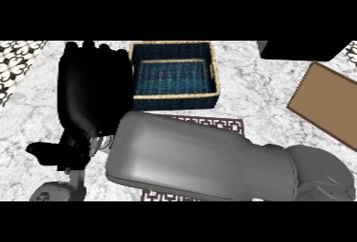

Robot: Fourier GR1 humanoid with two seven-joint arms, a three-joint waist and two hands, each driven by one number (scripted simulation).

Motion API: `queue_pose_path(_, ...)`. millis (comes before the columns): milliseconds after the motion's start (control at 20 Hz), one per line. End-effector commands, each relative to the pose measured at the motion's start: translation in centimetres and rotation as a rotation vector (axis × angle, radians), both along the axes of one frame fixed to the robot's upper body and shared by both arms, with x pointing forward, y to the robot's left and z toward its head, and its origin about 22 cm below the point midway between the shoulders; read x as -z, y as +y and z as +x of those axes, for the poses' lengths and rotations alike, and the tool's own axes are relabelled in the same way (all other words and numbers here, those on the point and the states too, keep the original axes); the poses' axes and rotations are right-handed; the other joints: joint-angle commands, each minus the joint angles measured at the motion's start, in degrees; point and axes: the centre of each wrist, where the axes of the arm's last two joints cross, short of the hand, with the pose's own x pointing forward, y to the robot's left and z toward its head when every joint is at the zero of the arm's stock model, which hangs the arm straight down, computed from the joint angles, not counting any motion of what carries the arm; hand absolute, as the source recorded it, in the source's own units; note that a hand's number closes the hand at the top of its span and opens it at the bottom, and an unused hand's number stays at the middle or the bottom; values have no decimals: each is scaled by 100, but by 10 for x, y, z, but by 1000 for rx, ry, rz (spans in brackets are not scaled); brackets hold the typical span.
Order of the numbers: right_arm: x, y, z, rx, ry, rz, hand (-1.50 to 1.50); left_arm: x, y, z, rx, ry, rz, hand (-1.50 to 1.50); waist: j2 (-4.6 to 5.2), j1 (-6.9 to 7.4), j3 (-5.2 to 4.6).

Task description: Pick the lemon from the placemat and place it in the basket

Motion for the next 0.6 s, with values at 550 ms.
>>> queue_pose_path(550,24,-13,38,219,131,8,150,-4,-3,-10,-50,2,-8,0,36,-199,15)
